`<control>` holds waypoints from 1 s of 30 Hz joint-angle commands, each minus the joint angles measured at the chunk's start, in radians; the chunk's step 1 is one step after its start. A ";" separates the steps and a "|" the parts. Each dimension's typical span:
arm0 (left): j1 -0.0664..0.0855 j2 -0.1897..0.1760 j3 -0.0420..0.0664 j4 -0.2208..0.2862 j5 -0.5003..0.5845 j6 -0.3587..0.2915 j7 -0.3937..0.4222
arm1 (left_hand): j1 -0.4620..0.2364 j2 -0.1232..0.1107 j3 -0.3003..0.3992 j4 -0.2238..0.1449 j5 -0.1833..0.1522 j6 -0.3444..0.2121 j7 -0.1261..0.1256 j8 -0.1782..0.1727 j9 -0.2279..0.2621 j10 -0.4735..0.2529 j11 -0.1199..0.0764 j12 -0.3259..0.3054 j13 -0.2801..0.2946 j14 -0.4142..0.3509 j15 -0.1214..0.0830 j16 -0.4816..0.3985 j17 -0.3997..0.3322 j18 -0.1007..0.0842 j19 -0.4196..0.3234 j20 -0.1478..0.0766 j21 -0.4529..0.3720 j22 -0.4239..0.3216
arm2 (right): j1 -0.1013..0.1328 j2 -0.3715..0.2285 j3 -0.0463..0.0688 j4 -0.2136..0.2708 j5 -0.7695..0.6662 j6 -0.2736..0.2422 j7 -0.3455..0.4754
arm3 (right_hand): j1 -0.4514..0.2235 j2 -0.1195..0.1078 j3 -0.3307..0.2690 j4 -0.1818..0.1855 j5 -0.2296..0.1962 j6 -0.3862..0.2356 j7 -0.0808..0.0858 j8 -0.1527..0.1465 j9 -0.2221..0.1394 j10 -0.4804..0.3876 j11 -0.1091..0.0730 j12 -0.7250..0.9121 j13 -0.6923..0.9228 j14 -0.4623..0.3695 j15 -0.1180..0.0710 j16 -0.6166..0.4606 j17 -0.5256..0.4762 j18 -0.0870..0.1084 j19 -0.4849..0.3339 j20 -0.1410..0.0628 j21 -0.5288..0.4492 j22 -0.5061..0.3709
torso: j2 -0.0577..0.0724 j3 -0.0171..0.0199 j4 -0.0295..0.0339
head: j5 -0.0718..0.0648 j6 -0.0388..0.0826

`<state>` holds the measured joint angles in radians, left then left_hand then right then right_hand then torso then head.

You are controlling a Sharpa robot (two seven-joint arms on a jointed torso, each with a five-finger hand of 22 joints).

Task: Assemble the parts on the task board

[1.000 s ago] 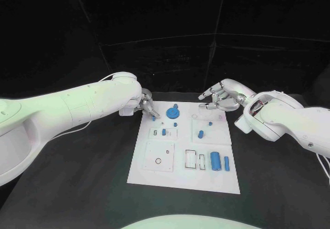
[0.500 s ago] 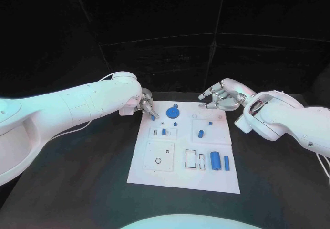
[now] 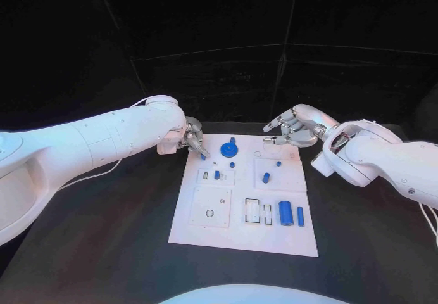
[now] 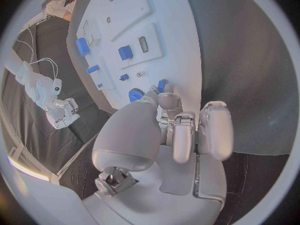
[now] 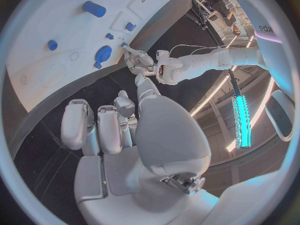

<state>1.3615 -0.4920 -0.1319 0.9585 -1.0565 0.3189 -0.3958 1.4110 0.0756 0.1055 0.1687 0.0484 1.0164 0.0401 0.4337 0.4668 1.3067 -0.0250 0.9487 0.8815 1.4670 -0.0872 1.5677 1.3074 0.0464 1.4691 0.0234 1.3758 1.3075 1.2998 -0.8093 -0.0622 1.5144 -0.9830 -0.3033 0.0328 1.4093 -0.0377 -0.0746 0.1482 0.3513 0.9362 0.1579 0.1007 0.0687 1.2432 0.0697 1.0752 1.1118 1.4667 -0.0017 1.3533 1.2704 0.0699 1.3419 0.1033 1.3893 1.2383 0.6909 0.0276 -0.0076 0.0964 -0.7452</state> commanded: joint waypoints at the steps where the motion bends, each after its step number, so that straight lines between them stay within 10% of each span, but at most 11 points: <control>1: 0.001 -0.014 0.000 0.020 0.063 -0.052 0.034 | 0.014 -0.003 0.064 -0.049 0.003 0.007 0.000 0.000 0.002 0.003 -0.006 -0.006 -0.004 0.104 0.002 0.003 0.263 0.010 0.004 -0.001 -0.001 0.027 | 0.002 0.000 0.001 0.000 -0.002 0.003 0.005 | 0.001 0.010 -0.004 0.002 0.005 0.002 -0.001 0.003 0.001 -0.006 -0.001 0.005 0.001 0.038 -0.005 -0.005 -0.001 0.007 -0.003 0.001 -0.006 -0.001 | -0.001 0.0000 0.0025 | -0.004 0.001; 17: 0.001 -0.165 -0.004 0.276 0.143 -0.309 0.102 | -0.055 -0.100 0.301 -0.088 0.005 0.016 -0.002 0.014 0.017 0.028 -0.010 -0.019 -0.025 0.104 -0.002 0.003 0.263 0.010 0.007 -0.004 -0.002 0.035 | 0.002 -0.009 0.001 -0.002 -0.002 0.000 0.004 | 0.000 0.010 -0.004 0.002 0.005 0.002 -0.001 0.004 0.001 -0.006 -0.001 0.005 0.001 0.038 -0.005 -0.006 -0.002 0.007 -0.003 0.001 -0.005 0.000 | -0.004 0.0031 0.0058 | 0.002 0.000; 30: -0.007 -0.277 -0.049 0.448 0.019 -0.352 0.073 | -0.077 -0.136 0.371 -0.105 0.006 0.019 -0.004 0.022 0.024 0.036 -0.012 -0.024 -0.032 0.104 -0.004 0.003 0.263 0.008 0.012 -0.006 0.005 0.045 | 0.002 -0.013 0.001 -0.002 -0.002 0.000 0.003 | 0.000 0.010 -0.005 0.003 0.005 0.002 -0.001 0.004 0.001 -0.006 -0.001 0.006 0.001 0.038 -0.005 -0.006 -0.002 0.007 -0.003 0.001 -0.006 -0.001 | -0.004 0.0032 0.0078 | 0.008 -0.006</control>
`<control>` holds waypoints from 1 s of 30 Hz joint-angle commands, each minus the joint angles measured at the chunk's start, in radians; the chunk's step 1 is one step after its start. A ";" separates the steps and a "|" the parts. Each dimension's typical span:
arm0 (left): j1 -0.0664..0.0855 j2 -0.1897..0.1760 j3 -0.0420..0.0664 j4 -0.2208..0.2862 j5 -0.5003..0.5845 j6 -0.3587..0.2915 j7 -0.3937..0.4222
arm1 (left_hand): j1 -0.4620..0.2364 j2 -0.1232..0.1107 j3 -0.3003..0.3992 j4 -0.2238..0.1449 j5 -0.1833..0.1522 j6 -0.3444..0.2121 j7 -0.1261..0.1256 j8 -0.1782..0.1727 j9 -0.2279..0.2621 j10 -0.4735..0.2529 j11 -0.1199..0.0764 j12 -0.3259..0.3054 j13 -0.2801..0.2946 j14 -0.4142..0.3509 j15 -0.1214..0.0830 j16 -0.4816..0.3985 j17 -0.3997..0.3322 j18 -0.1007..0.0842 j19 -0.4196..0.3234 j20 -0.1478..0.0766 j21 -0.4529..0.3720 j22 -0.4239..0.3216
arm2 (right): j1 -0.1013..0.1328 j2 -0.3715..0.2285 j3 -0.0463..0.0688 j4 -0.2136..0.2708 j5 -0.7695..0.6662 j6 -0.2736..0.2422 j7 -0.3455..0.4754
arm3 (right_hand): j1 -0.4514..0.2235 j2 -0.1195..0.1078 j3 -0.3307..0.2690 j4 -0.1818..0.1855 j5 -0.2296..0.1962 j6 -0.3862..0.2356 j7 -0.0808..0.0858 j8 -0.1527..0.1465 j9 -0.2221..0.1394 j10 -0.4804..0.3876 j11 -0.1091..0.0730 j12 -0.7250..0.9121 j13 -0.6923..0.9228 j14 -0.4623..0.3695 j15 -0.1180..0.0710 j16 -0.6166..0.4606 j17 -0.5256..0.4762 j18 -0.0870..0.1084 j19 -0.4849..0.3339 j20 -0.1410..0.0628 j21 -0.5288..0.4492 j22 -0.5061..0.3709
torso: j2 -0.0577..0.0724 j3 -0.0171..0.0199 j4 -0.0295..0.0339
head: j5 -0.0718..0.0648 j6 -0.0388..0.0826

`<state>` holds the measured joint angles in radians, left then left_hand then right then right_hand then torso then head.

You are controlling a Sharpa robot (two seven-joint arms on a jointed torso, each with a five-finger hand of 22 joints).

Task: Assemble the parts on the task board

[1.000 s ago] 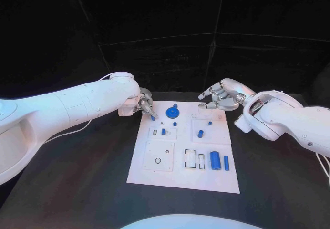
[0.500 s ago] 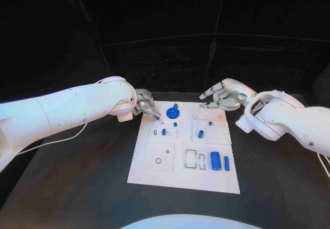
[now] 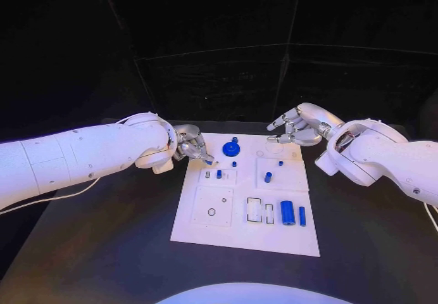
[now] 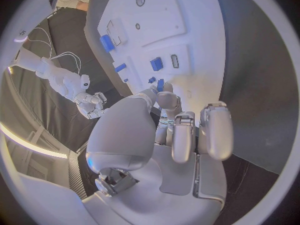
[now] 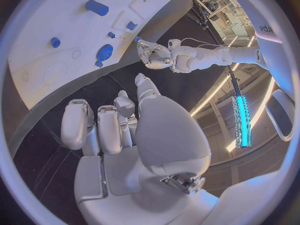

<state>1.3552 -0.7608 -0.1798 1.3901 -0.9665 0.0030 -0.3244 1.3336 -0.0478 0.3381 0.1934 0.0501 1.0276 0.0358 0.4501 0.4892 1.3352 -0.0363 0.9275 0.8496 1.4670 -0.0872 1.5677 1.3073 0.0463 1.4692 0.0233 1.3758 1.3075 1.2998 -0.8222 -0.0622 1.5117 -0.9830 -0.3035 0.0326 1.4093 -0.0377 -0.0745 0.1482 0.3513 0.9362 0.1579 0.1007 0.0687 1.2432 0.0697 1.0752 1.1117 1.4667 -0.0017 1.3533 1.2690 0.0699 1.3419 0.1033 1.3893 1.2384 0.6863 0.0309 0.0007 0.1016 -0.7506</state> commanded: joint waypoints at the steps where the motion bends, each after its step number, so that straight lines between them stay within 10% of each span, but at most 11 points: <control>1: -0.002 -0.013 -0.002 0.025 -0.081 -0.037 -0.004 | -0.001 -0.014 0.141 -0.130 0.004 0.008 0.000 0.006 0.002 0.008 -0.001 -0.002 0.000 0.104 -0.004 0.003 0.263 0.008 0.013 -0.006 0.005 0.046 | 0.002 0.000 0.001 0.001 -0.002 0.000 0.003 | 0.000 0.010 -0.005 0.003 0.005 0.002 -0.001 0.004 0.001 -0.006 -0.001 0.006 0.001 0.038 -0.005 -0.006 -0.001 0.007 -0.003 0.001 -0.006 -0.001 | 0.000 0.0000 -0.0002 | 0.003 -0.001; 30: -0.032 0.002 -0.008 0.057 -0.144 -0.013 -0.134 | -0.018 -0.030 0.184 -0.137 0.005 0.012 -0.001 0.010 0.006 0.017 -0.002 -0.003 -0.003 0.104 -0.006 0.003 0.263 0.007 0.014 -0.006 0.006 0.048 | 0.002 0.004 0.001 0.000 -0.002 0.000 0.004 | 0.000 0.012 -0.005 0.004 0.007 0.003 -0.001 0.004 0.001 -0.006 -0.001 0.005 0.000 0.038 -0.005 -0.007 -0.002 0.007 -0.003 0.001 -0.006 -0.001 | 0.002 -0.0009 -0.0042 | 0.010 -0.005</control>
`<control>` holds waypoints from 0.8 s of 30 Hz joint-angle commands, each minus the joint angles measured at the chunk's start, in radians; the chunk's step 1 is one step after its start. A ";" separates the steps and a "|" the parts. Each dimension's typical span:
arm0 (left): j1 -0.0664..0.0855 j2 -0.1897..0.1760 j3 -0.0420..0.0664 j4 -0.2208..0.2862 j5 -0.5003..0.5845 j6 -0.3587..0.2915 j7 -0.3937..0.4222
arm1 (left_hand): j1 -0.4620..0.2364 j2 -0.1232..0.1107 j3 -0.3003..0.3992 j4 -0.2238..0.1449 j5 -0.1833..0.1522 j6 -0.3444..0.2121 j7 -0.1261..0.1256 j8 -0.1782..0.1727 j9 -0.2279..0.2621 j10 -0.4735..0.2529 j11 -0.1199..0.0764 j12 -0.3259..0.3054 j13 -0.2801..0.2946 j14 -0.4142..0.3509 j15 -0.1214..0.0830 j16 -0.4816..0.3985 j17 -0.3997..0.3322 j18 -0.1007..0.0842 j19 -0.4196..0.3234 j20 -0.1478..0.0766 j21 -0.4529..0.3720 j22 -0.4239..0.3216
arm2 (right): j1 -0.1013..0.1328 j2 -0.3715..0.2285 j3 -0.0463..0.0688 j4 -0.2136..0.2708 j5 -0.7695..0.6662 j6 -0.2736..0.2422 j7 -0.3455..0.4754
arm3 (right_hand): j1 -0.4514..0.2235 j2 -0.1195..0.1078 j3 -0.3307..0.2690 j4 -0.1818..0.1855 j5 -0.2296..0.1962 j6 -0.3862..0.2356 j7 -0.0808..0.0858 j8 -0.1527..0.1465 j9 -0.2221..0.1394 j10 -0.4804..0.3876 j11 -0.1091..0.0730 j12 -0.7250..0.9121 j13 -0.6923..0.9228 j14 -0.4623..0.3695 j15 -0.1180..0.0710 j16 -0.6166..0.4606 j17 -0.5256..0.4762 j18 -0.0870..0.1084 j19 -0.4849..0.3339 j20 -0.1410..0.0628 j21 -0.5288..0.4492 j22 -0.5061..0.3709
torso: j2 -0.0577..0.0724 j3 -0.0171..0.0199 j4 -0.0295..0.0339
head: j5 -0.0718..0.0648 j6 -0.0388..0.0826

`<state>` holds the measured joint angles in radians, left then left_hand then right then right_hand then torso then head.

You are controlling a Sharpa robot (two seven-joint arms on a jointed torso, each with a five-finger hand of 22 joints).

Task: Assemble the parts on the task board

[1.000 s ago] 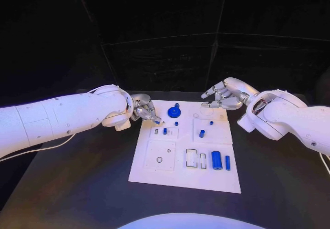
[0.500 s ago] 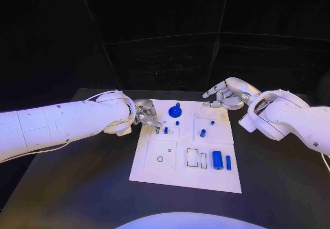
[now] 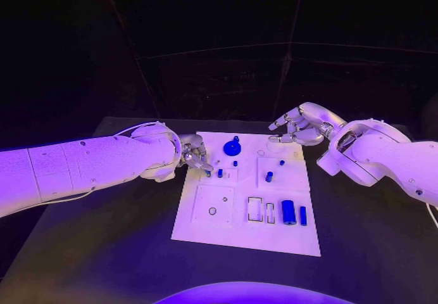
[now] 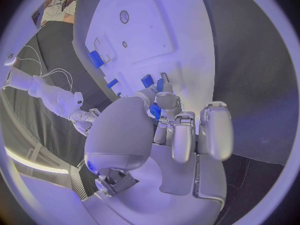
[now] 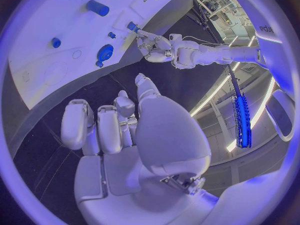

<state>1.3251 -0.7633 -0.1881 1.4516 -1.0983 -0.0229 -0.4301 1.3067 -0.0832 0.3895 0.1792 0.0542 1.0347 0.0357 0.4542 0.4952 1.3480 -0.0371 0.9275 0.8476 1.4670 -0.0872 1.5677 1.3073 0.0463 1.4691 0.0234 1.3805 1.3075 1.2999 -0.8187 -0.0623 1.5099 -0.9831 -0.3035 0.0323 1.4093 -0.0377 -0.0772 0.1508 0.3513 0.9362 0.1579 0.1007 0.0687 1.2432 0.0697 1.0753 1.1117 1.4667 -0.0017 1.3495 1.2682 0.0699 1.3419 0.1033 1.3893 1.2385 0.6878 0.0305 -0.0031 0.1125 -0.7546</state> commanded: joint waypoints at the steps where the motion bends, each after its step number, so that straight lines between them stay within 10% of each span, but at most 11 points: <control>1: -0.003 0.005 0.000 -0.006 -0.012 0.012 -0.029 | 0.008 0.005 0.133 -0.123 0.001 0.005 -0.001 0.006 0.000 0.004 -0.001 -0.003 -0.002 0.104 -0.006 0.003 0.263 0.007 0.014 -0.006 0.001 0.048 | 0.002 0.001 0.001 0.002 -0.002 0.000 0.004 | 0.000 0.012 -0.003 0.002 0.007 0.003 -0.001 0.004 0.001 -0.006 -0.001 0.005 0.000 0.038 -0.005 -0.004 -0.001 0.007 -0.003 0.001 -0.006 -0.001 | 0.000 -0.0007 -0.0005 | -0.001 -0.001; 24: -0.016 0.008 0.000 -0.006 -0.012 0.042 -0.032 | 0.003 -0.001 0.142 -0.126 0.001 0.006 -0.001 0.008 0.002 0.006 -0.002 -0.004 -0.004 0.104 -0.006 0.003 0.263 0.007 0.015 -0.006 0.001 0.049 | 0.002 0.000 0.001 0.001 -0.002 0.001 0.004 | 0.000 0.012 -0.003 0.002 0.007 0.003 -0.001 0.004 0.001 -0.006 -0.001 0.005 0.000 0.038 -0.005 -0.004 -0.001 0.007 -0.003 0.001 -0.006 -0.001 | -0.001 0.0008 -0.0001 | -0.002 -0.008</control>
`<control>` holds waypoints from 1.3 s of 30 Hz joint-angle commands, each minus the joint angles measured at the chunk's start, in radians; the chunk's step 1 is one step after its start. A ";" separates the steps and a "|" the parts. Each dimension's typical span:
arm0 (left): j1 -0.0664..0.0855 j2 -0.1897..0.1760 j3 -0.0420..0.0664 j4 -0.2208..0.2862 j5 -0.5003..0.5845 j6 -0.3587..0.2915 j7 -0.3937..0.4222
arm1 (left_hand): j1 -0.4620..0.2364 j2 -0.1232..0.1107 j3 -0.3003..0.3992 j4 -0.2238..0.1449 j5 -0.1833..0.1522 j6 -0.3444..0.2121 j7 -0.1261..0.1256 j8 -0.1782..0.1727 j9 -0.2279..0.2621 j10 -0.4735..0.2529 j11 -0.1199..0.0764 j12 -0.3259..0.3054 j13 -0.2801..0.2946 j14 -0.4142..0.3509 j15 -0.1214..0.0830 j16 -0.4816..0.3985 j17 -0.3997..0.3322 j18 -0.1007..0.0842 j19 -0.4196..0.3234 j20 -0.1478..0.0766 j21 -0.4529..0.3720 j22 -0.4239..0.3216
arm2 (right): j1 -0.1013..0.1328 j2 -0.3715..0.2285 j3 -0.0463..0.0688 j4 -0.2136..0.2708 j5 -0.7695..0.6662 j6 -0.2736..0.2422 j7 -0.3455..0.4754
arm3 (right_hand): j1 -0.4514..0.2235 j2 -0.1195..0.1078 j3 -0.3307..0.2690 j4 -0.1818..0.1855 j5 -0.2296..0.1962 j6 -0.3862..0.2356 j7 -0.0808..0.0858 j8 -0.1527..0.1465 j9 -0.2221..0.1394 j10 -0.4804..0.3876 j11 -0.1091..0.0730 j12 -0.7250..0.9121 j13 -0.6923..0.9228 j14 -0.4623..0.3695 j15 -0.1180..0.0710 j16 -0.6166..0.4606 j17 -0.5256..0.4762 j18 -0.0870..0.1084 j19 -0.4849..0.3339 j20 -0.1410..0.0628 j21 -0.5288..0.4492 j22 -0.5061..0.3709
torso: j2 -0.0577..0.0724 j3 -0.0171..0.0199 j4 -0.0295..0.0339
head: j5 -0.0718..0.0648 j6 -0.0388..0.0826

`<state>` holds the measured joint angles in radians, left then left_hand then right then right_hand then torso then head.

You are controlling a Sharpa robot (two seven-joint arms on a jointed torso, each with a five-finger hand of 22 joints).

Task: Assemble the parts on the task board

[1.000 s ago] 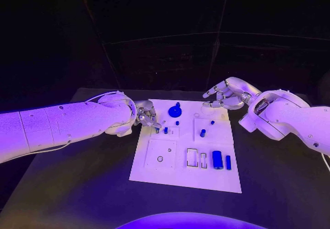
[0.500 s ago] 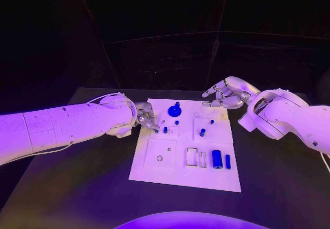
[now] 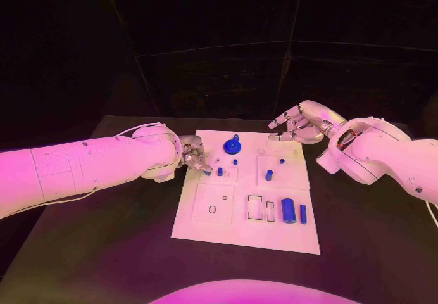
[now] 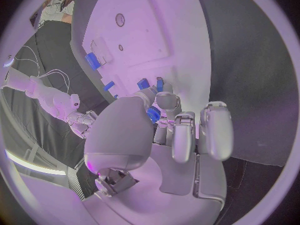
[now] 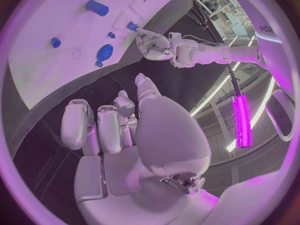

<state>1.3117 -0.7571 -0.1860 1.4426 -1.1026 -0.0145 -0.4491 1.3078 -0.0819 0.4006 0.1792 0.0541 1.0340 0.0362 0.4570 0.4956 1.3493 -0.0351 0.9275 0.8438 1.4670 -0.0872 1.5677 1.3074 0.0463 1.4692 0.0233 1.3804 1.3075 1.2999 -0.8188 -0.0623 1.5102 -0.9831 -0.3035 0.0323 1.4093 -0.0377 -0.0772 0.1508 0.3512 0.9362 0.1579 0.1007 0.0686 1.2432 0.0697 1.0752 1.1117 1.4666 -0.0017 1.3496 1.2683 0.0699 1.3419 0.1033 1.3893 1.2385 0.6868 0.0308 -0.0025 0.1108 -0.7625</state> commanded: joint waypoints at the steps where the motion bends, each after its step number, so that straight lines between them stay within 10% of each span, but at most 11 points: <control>1: -0.003 0.002 -0.002 0.003 -0.008 0.036 -0.012 | 0.002 -0.003 0.131 -0.127 0.001 0.007 -0.002 0.005 0.001 0.004 -0.004 -0.004 0.000 0.104 -0.006 0.003 0.263 0.007 0.015 -0.006 0.002 0.049 | 0.002 0.001 0.001 0.001 -0.002 0.001 0.004 | 0.000 0.012 -0.003 0.002 0.007 0.003 -0.001 0.004 0.001 -0.006 -0.001 0.005 0.000 0.038 -0.005 -0.004 -0.001 0.007 -0.003 0.001 -0.006 -0.001 | 0.000 0.0001 -0.0005 | 0.000 0.000; 22: -0.003 0.016 -0.002 -0.010 -0.008 0.059 -0.010 | -0.006 -0.023 0.146 -0.139 0.000 0.011 -0.003 0.008 0.003 0.015 -0.005 0.007 0.011 0.104 -0.007 0.003 0.263 0.007 0.014 -0.007 0.001 0.050 | 0.002 0.003 0.001 -0.002 -0.002 0.002 0.004 | 0.001 0.013 -0.004 0.002 0.008 0.003 -0.001 0.005 0.001 -0.007 -0.001 0.005 -0.001 0.038 -0.005 -0.004 -0.001 0.007 -0.003 0.001 -0.007 -0.002 | 0.001 -0.0001 -0.0002 | -0.004 0.002; 39: -0.002 0.043 -0.002 -0.039 -0.007 0.078 -0.020 | -0.163 -0.027 0.050 -0.038 -0.001 0.049 -0.017 0.018 0.007 0.032 -0.014 0.033 0.035 0.104 -0.013 0.003 0.263 0.005 0.019 -0.012 0.007 0.061 | 0.002 0.003 0.001 -0.002 -0.002 0.001 0.004 | 0.001 0.013 -0.004 0.002 0.008 0.003 -0.001 0.005 0.001 -0.007 -0.001 0.005 -0.001 0.038 -0.005 -0.004 -0.001 0.007 -0.003 0.001 -0.007 -0.002 | 0.000 0.0007 -0.0008 | -0.005 0.001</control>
<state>1.3099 -0.7158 -0.1870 1.4052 -1.1080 0.0371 -0.4574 1.1532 -0.1112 0.4544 0.1390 0.0509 1.0831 0.0125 0.4699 0.5034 1.3816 -0.0496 0.9566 0.8774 1.4670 -0.0947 1.5677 1.3073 0.0464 1.4656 0.0198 1.3846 1.3075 1.2998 -0.8157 -0.0622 1.5065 -0.9831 -0.3034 0.0324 1.4093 -0.0377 -0.0772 0.1508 0.3559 0.9362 0.1579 0.1007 0.0687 1.2432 0.0697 1.0753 1.1117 1.4666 -0.0017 1.3496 1.2684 0.0699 1.3419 0.1033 1.3893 1.2377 0.6873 0.0314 -0.0031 0.1062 -0.7615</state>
